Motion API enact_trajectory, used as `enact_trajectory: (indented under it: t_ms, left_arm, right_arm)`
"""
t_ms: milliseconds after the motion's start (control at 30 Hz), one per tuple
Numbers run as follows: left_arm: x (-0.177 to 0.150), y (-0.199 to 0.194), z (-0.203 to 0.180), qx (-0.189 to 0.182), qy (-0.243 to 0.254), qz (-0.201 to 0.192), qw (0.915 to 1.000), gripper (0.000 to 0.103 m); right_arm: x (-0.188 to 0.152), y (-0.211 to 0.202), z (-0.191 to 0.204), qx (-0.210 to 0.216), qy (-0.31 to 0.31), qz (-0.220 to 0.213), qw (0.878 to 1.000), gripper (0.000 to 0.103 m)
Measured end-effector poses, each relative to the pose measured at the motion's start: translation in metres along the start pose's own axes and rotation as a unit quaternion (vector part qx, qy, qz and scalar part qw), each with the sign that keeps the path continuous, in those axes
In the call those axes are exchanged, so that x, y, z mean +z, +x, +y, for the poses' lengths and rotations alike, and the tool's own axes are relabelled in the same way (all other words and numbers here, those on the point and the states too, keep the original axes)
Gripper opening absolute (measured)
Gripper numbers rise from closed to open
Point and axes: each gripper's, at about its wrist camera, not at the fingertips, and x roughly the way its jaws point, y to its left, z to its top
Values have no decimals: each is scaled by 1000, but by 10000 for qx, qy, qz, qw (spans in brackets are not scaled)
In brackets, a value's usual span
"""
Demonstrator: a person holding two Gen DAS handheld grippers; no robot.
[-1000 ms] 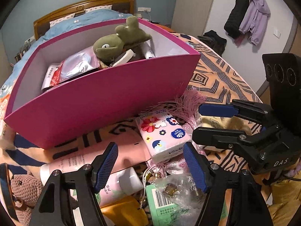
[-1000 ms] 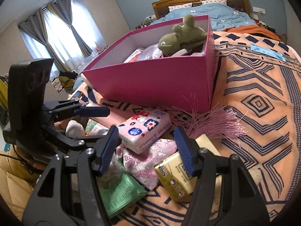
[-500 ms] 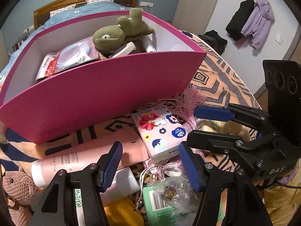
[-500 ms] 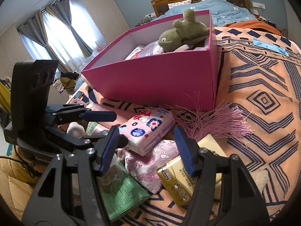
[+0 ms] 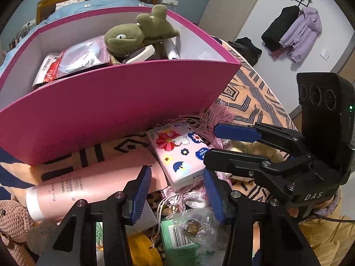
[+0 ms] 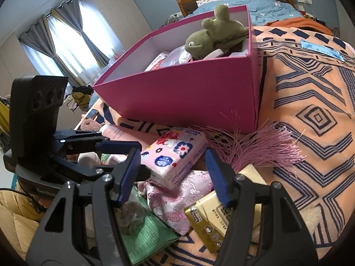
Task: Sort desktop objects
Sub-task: 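Close the left gripper on the pink floral tissue pack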
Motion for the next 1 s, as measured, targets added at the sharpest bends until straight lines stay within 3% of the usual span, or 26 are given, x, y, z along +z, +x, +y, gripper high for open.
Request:
enact_trajectory:
  t_ms: [233,467,1000]
  left_arm:
    - [5,8,10,-338,-292,142,9989,42]
    - [9,15,7,-345,-246,271,9987,42]
    - [7,14,12,-456,-318,266,9981,42]
  right_arm:
    - [4,7,0,-21,10,92,10000,57]
    - [7,16,-3,-45,43,246,9997,48]
    - [11,24,-9,69,176,293,9994,48]
